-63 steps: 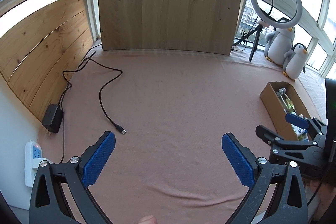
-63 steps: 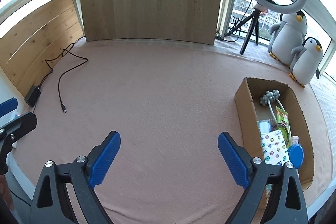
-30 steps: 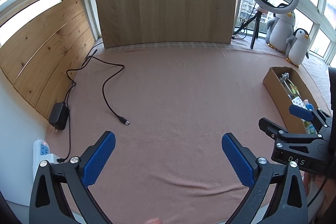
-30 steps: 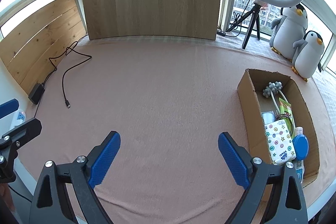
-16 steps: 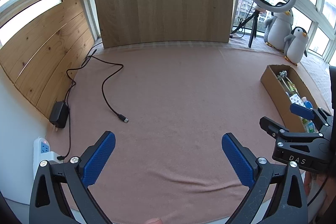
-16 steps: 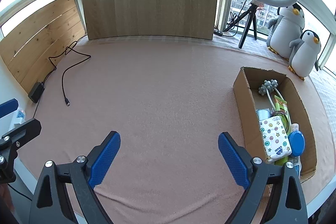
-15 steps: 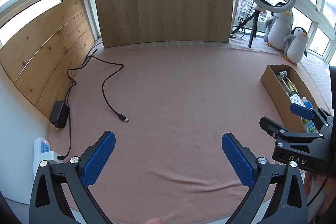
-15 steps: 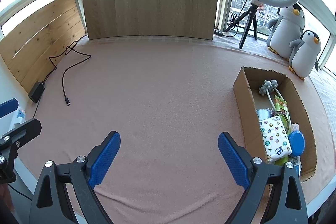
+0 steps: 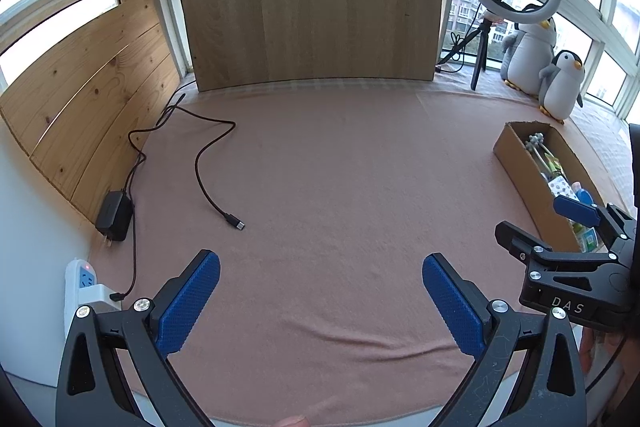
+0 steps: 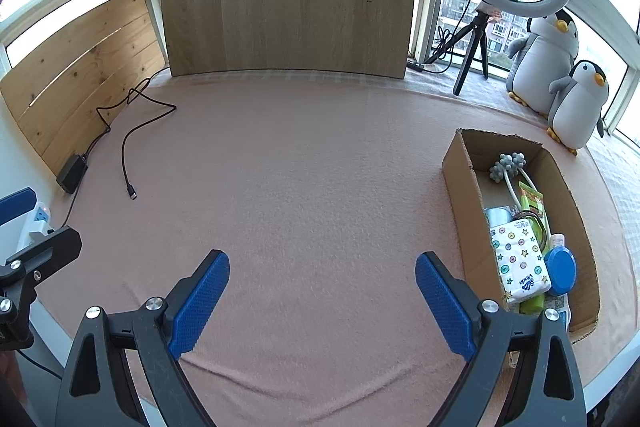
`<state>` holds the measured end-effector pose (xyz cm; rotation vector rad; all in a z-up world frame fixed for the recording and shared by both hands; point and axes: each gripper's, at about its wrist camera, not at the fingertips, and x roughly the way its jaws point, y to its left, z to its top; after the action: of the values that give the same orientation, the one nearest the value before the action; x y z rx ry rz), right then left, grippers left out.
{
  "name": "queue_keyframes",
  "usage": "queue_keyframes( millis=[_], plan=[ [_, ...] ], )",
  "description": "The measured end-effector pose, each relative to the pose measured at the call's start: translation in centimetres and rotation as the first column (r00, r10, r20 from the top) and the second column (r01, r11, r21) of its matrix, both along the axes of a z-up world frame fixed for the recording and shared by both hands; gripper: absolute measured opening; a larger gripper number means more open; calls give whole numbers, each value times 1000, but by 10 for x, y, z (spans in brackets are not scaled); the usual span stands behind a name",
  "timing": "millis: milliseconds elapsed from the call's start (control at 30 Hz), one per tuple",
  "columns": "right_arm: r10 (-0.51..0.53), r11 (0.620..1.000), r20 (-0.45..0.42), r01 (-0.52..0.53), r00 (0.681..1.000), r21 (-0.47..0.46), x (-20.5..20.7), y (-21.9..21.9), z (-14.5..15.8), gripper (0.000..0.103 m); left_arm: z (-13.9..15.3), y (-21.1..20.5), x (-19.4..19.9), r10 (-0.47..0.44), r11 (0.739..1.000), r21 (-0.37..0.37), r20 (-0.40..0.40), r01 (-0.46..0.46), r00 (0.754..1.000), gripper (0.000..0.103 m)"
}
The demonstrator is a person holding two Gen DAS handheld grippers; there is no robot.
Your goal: Organize objects
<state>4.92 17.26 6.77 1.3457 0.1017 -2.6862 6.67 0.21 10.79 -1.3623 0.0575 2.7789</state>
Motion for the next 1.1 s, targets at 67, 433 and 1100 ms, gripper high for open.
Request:
queue_keyframes(
  millis=[67,433,1100],
  plan=[
    [2,1000,-2,-2,1000,0,2,1,1,92,0,0,1,0,1000,1,0,0,1000,103],
    [10,1000,-9,-10,1000,4,13,0,3,92,1,1,6,-1,1000,0,-2,1,1000,103],
    [13,1000,-15,-13,1000,11,19,5,8,92,1,4,9,-7,1000,25,9,7,1000,103]
  ],
)
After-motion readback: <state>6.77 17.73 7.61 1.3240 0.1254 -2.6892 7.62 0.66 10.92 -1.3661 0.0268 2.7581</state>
